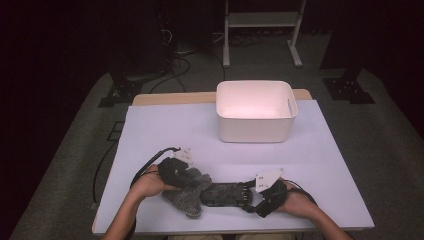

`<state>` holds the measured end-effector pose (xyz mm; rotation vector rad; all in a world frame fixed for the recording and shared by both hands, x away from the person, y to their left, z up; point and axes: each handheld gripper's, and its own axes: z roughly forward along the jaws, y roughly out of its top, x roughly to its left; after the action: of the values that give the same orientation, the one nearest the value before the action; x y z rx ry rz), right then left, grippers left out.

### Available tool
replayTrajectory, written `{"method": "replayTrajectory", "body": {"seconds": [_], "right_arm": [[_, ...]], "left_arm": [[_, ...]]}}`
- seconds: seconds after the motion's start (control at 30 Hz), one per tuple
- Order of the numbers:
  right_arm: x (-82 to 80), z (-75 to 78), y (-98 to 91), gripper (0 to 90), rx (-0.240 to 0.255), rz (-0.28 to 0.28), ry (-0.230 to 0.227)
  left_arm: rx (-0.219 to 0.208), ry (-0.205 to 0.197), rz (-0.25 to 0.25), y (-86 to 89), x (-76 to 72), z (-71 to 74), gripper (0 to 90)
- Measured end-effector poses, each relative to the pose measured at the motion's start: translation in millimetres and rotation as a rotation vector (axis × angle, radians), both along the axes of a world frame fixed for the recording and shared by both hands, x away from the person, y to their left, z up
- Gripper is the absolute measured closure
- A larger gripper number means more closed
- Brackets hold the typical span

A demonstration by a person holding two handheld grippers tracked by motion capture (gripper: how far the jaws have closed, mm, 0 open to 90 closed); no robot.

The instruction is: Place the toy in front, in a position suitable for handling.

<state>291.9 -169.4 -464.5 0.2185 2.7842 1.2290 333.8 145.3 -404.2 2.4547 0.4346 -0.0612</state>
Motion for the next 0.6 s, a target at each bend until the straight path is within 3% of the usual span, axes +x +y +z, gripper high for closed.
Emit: {"method": "replayTrajectory", "body": {"seconds": [0.23,0.6], "right_arm": [[0.2,-0.1,0.0,23.2,-0.001,0.007,-0.010],[0.1,-0.2,0.3,23.2,0.002,0.009,-0.019]], "left_arm": [[0.019,-0.027,-0.068,-28.5,-3.0,7.4,77.3],[0.043,-0.051,-0.232,-98.8,-10.9,13.3,77.3]]}}
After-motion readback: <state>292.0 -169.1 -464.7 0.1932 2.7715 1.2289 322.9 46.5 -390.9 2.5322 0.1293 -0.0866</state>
